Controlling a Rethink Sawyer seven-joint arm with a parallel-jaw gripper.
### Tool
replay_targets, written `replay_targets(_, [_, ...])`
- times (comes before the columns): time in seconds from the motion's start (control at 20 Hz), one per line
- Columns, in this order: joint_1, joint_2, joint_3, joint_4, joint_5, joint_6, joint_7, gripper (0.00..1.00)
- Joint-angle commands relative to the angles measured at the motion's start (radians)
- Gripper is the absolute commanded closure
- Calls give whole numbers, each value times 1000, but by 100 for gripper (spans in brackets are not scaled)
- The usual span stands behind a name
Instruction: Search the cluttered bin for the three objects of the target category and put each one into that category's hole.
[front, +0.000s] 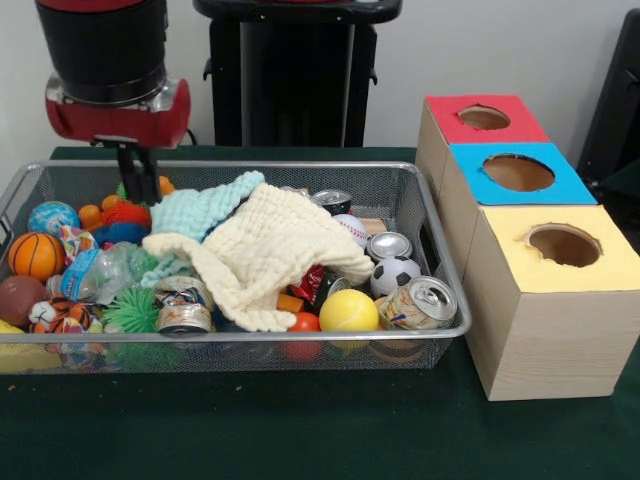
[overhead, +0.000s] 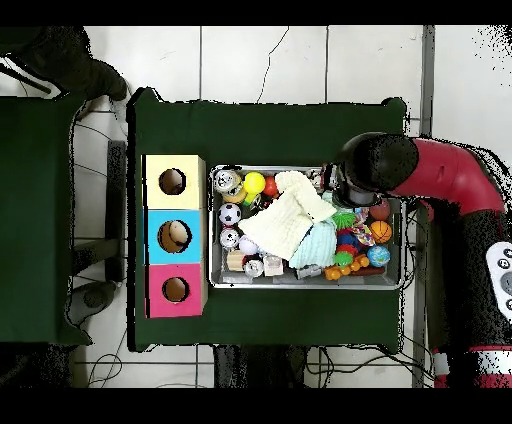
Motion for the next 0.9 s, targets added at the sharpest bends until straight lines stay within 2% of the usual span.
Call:
replay_targets(0.05, [-32,43,-26,33,-73,-48,-107,100])
replay_targets(0.2, [-44,56,-30,44,-99,-86,-99,100])
replay_targets(0.5, [-79,15,-35,137,-128,-175,-84,100])
replay_targets(0.65, [-96,31,-35,151,-120,-185,-69,100])
replay_targets(0.9, [-109,35,-22,156,-126,-223,-95,100])
